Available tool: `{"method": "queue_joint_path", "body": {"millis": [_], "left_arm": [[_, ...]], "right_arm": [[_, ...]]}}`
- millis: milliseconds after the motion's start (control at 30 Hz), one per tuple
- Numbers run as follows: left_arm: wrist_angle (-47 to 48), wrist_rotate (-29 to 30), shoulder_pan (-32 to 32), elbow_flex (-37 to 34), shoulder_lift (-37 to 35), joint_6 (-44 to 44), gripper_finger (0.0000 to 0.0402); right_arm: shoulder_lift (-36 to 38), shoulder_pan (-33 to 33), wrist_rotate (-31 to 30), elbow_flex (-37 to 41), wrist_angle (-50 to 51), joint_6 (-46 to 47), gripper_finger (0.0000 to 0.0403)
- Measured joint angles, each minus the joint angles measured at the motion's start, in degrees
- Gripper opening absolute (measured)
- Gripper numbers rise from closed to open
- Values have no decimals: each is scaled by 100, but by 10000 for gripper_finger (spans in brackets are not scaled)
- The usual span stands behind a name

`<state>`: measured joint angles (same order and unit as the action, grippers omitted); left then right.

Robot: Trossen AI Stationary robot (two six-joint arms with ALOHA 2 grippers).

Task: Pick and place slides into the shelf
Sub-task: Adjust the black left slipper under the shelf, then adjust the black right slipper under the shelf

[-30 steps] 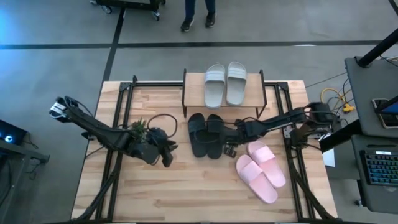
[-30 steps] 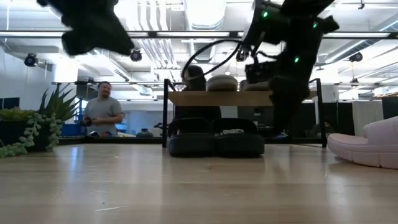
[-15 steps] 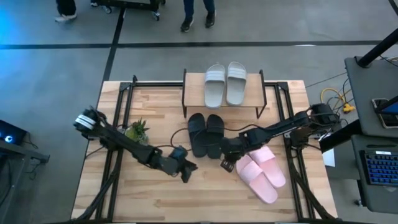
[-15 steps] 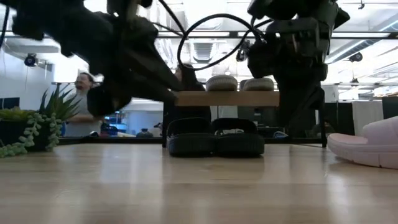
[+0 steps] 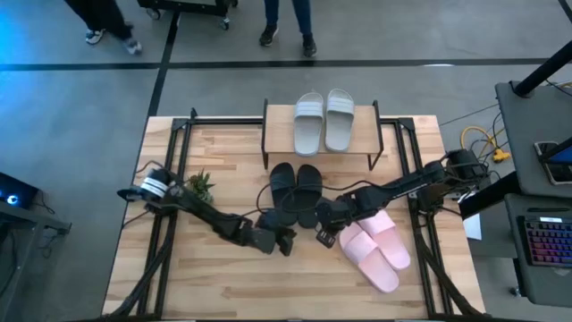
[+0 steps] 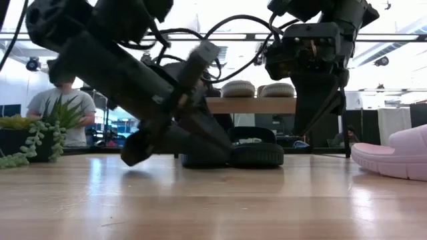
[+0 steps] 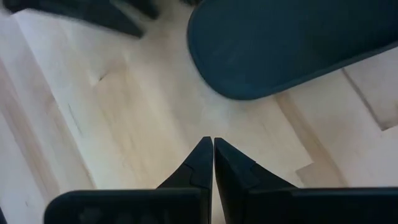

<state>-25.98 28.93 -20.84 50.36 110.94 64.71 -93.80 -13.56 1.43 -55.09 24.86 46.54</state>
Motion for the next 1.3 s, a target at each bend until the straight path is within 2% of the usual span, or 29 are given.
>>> {"method": "queue_joint_path", "body": {"millis": [200,433,567,633,733,933,1167,1300], "left_arm": [[793,187,125,106,-55,98,72],[1502,751,343,75,-302,37,72],[1023,625,615,71,-305,-704,72],[827,350,732,98,-311,-1180,72],[887,-104,820,85,-400,-1422,72],[1032,-195,508,-10,-883,-1513,72],[2627,296,2,-27,-1700,-1275,72],[2889,417,-62,-68,-1946,-1259,72]], "right_arm": [[0,-110,22,0,-28,2,9],[0,-117,2,0,-401,166,9],[0,-157,2,0,-470,481,9],[0,-214,2,0,-480,620,9],[0,-303,0,0,-600,780,9],[-299,-345,-95,3,-1207,1155,9],[-844,-328,-459,7,-1562,1198,9],[-934,-209,-621,11,-1516,1134,9]]}}
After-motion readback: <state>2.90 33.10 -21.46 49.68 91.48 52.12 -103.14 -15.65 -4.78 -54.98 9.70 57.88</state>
